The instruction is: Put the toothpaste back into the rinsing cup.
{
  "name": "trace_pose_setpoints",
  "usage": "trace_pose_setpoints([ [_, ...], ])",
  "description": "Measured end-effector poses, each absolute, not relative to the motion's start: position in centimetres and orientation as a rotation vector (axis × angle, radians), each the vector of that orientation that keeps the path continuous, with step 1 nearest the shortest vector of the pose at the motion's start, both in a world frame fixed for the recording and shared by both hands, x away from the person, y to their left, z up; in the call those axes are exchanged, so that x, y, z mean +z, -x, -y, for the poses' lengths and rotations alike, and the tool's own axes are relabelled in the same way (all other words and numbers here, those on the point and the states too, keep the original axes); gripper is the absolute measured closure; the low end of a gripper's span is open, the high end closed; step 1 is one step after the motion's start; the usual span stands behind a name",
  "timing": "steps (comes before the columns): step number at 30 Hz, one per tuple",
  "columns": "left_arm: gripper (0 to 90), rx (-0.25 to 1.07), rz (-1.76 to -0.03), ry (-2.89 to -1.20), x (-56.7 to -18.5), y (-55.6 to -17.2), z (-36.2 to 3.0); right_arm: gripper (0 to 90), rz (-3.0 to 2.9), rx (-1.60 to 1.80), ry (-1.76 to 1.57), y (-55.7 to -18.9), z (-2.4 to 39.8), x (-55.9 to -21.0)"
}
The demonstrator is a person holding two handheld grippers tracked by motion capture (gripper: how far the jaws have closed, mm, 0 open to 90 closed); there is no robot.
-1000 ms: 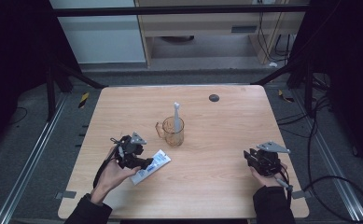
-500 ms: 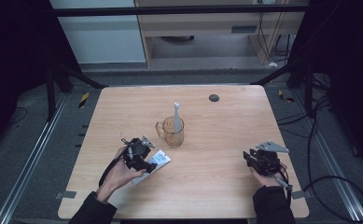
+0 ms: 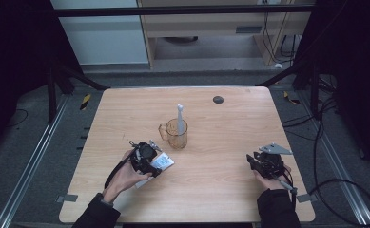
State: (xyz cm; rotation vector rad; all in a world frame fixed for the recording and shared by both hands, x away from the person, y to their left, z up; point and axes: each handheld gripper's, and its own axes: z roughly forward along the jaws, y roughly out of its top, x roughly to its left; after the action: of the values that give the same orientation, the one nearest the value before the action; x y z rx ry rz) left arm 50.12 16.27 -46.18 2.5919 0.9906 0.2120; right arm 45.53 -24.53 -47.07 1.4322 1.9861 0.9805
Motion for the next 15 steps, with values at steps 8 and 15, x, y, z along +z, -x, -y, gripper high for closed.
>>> trace_pose_setpoints([
  [8, 41.3, 0.158, -1.027, -2.616, -46.72, -50.57, -16.22, 66.1, -1.994, 0.974, -1.427, -45.59, 24.41, -47.16],
  [15, 43.8, 0.169, -1.040, -2.632, -46.84, -50.58, -16.05, 66.3, -1.994, 0.971, -1.423, -45.59, 24.34, -47.14],
])
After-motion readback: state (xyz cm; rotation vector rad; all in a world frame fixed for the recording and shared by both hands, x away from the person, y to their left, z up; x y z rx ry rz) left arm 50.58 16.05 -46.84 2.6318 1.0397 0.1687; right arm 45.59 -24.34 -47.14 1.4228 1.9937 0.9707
